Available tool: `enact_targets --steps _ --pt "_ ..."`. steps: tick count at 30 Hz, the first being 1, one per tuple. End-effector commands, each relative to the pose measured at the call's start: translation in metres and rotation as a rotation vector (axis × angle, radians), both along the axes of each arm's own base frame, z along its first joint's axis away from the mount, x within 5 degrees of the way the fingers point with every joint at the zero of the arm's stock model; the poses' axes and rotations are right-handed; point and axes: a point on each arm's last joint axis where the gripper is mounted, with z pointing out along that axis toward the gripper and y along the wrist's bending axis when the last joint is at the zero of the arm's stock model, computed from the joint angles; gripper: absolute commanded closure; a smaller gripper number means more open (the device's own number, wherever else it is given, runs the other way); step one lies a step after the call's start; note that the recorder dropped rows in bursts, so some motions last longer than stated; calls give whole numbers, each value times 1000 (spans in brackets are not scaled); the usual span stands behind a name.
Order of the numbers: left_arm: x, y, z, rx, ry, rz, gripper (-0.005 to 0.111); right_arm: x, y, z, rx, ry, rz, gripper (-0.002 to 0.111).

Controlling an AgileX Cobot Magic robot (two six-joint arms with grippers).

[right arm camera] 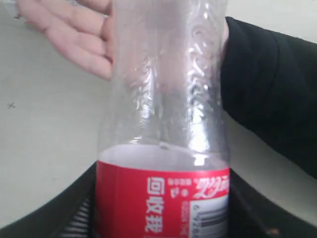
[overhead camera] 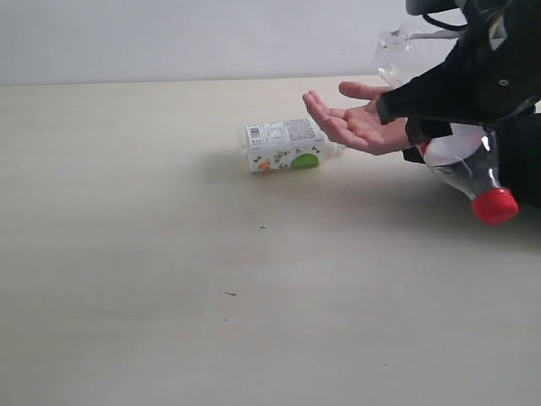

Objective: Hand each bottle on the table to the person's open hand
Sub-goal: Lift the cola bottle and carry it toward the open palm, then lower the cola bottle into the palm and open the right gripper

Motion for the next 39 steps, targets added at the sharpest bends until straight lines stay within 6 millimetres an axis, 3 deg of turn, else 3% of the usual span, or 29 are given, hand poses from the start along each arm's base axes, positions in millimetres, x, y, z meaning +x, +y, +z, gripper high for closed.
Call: enact_targets --steps 1,3,7,18,22,27,30,39 --pt "-1 0 0 -10 0 -6 107 43 9 -26 -11 27 -10 108" --pt "-1 0 0 -10 0 -6 107 64 21 -34 20 20 -8 108" --pt "-1 0 0 -10 0 -6 107 80 32 -44 48 43 6 108" --pt "-1 0 0 -10 0 -6 107 85 39 -53 83 63 33 107" --pt "-1 0 0 -10 0 -6 107 85 39 -53 83 65 33 91" --pt "-1 0 0 -10 0 -6 107 85 39 -53 78 63 35 53" --pt "-1 0 0 -10 0 -6 107 84 38 -53 58 69 60 36" --pt "-1 0 0 -10 0 -6 107 83 38 -51 55 68 65 32"
